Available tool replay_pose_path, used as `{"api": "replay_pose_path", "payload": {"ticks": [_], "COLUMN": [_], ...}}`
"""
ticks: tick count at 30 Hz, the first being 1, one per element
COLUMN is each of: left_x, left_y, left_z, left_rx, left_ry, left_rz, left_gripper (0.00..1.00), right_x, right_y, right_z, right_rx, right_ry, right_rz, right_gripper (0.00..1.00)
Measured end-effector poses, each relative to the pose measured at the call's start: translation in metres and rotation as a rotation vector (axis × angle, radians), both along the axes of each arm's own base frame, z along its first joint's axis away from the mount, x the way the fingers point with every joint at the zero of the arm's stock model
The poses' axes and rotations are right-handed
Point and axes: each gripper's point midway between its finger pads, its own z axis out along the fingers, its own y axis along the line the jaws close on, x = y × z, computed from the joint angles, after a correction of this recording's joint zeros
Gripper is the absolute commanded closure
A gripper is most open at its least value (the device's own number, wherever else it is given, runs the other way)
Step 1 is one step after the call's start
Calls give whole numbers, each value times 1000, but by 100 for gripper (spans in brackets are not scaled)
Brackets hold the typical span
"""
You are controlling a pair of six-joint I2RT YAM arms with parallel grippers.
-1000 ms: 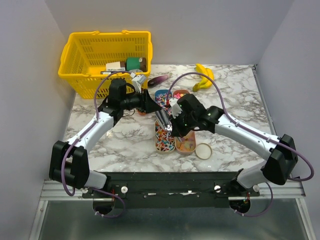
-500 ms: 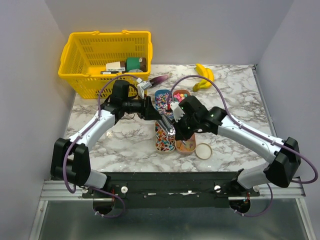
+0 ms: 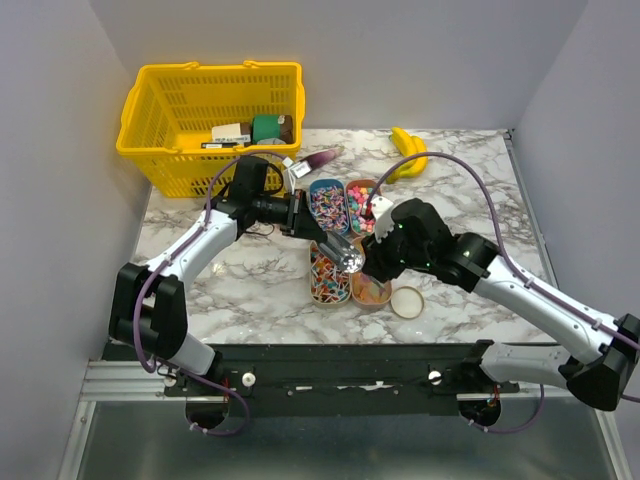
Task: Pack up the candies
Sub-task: Pick up the spatula from the center of the board.
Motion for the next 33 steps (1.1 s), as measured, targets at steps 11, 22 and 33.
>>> {"api": "replay_pose_path", "payload": {"ticks": [11,22,33], "left_x": [-6,-7,2], "left_y": [-1,-2,-1], "left_z": [9,10,-1], "left_rx": [4,13,22], "left_ry": [172,263,327], "left_rz": [44,73,105], "left_gripper": [100,100,100], "right_x": [10,8,4], "right_y": [-6,-6,-7], "right_z": [17,9,-10], "right_rx": [57,39,10], "right_ry": [-103,-90,-49], "right_rz": [-45,-35,-26], "right_gripper": [31,54,39]}}
